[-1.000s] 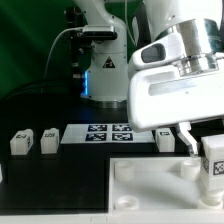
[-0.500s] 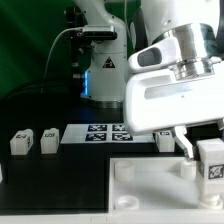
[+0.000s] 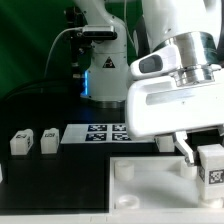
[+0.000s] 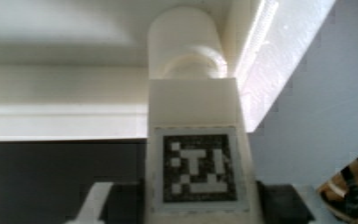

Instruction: Assemble one leg

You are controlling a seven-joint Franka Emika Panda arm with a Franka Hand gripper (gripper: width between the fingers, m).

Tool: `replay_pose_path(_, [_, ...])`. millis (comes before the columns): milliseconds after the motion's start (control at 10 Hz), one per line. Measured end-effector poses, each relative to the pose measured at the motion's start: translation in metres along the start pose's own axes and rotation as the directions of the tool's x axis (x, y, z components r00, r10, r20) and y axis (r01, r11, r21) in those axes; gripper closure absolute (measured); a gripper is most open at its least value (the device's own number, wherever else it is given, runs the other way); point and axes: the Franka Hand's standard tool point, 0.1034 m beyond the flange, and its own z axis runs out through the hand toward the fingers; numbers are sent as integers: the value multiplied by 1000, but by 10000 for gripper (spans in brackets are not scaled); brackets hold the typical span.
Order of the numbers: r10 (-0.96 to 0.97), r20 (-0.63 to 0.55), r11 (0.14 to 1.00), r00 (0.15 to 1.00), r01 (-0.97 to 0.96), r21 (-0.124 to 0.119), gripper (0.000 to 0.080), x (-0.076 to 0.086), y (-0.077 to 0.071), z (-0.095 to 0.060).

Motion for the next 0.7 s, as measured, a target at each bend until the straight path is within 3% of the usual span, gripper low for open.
replay_pose_path(100, [3,3,1000,1000,-3,-15,506,0,0,0])
replay_pose_path(300, [-2,41,1000,999,2,-14,506,-3,1,2])
replay_pose_path(400, [-2,43,1000,999,2,-14,325,-3,1,2])
replay_pose_path(500, [-2,45,1000,999,2,-14,210,-4,1,3])
replay_pose_path(600, [-2,45,1000,999,2,-14,210,-4,1,3])
replay_pose_path(700, [-2,46,1000,999,2,-14,162,-4,1,3])
